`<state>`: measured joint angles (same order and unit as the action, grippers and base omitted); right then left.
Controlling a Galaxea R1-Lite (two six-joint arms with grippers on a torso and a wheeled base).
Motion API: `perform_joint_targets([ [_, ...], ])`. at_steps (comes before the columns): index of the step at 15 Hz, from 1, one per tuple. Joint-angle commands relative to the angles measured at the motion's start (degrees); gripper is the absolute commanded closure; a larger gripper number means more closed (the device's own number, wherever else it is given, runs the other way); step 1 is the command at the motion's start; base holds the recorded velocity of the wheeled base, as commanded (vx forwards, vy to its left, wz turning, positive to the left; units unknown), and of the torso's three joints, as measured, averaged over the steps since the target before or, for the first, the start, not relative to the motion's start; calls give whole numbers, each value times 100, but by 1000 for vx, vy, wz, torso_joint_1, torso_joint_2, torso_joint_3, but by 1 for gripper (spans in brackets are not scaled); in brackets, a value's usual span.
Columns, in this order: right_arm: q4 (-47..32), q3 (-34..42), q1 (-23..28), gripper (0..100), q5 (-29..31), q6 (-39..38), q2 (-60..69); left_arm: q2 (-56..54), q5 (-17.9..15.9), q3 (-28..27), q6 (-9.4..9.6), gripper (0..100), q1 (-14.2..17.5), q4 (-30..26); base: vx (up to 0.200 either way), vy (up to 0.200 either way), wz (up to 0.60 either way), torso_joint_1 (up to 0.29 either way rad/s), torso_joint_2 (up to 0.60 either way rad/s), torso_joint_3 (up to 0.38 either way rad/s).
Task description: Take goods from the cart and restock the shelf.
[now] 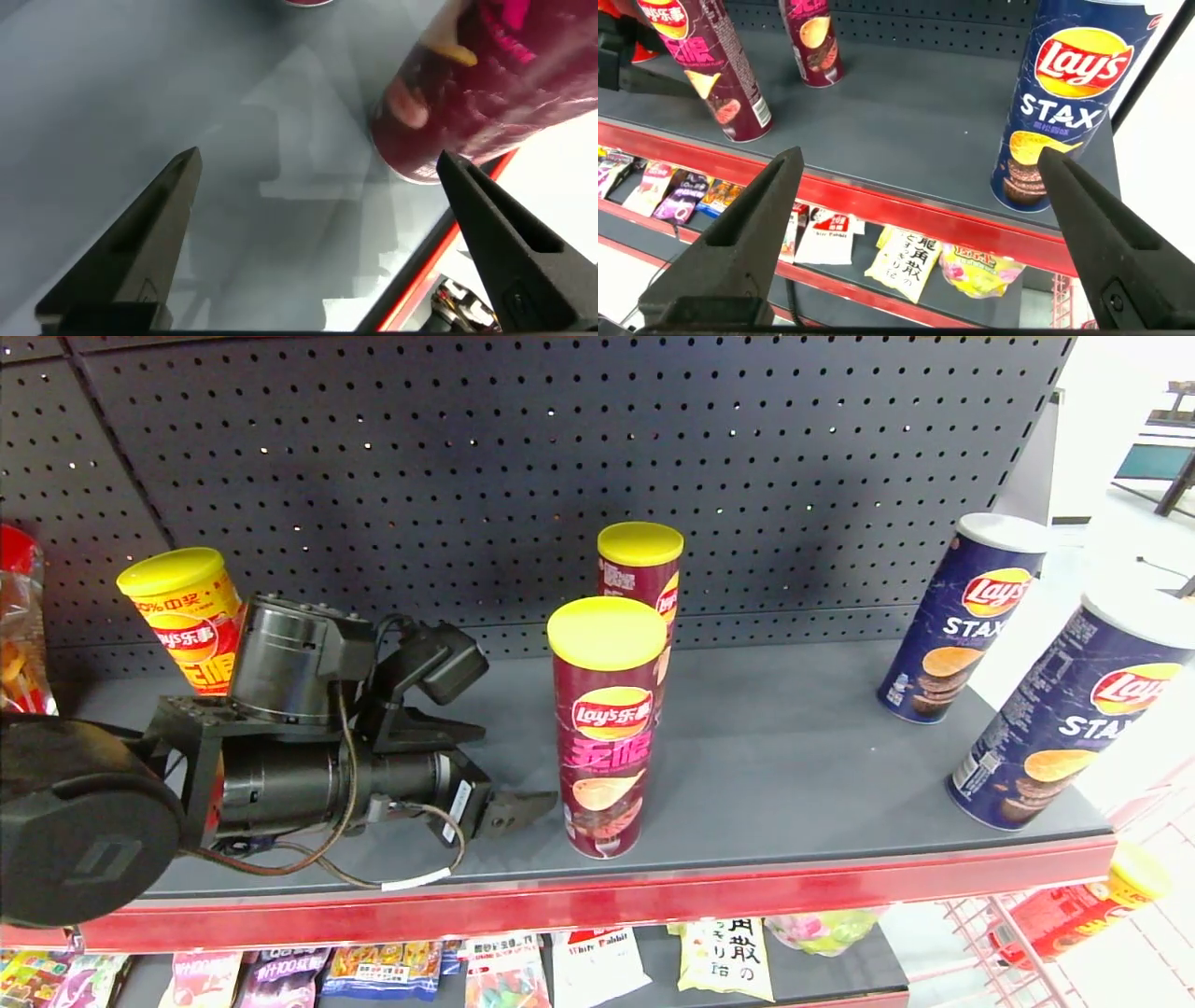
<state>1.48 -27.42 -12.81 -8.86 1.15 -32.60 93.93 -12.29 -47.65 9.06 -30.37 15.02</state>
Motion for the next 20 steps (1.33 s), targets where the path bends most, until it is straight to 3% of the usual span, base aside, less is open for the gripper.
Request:
perform_joint_targets([
  [1,2,8,-2,0,-10,0,-10,47,-2,-16,0,0,-75,1,0,0,0,0,0,0],
  [20,2,8,-2,0,-10,-9,-27,548,-2,-543,0,0,-303,1,0,0,0,0,0,0],
])
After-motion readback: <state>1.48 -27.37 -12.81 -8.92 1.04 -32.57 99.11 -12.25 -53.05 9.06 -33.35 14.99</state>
